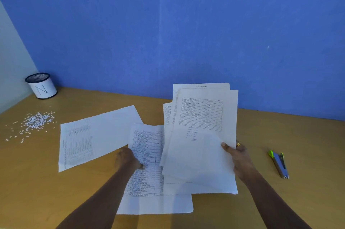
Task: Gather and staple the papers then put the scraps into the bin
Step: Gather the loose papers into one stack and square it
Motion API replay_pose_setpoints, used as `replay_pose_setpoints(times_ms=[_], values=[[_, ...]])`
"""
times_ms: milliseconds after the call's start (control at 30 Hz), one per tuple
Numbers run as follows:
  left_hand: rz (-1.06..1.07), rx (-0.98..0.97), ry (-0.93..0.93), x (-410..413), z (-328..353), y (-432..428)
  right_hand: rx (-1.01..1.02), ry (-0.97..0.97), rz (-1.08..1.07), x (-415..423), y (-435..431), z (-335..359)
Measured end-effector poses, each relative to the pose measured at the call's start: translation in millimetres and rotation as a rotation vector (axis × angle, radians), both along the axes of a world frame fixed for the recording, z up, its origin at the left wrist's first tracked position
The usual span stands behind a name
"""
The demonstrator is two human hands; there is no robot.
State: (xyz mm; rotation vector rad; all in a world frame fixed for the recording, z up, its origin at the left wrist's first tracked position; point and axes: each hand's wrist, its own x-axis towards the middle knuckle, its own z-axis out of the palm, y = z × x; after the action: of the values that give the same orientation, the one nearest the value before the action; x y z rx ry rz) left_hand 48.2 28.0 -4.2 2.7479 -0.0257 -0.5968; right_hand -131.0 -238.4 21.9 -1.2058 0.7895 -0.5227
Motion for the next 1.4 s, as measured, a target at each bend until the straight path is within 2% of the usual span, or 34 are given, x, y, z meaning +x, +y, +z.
replay_pose_setpoints(times_ms=[167,367,567,733,833,967,1100,1233,1400], values=[[-0.027,-0.028,0.033,2,0,1,0.0,-0.006,0.002,1,1,2],[-0.041,-0.1,-0.011,-2,2,1,0.014,0.0,0.011,4,0,1],[0.091,-0.369,-0.005,2,11,3,0.017,0.027,0.007,8,-1,1],[0.137,-0.694,0.062,9,16,0,0.037,0.043,-0.004,11,0,3],[0.159,-0.786,0.11,9,21,-2,0.048,0.047,0.009,13,1,3],[0.143,-0.905,0.158,7,29,-8,0.108,0.038,0.045,13,1,4],[0.102,-1.123,0.207,0,36,-9,0.198,0.025,0.149,10,2,6],[-0.019,-1.223,0.186,-12,48,-15,0.232,0.032,0.243,7,6,10],[-0.082,-1.307,0.277,-23,64,-26,0.211,0.058,0.294,6,10,15]])
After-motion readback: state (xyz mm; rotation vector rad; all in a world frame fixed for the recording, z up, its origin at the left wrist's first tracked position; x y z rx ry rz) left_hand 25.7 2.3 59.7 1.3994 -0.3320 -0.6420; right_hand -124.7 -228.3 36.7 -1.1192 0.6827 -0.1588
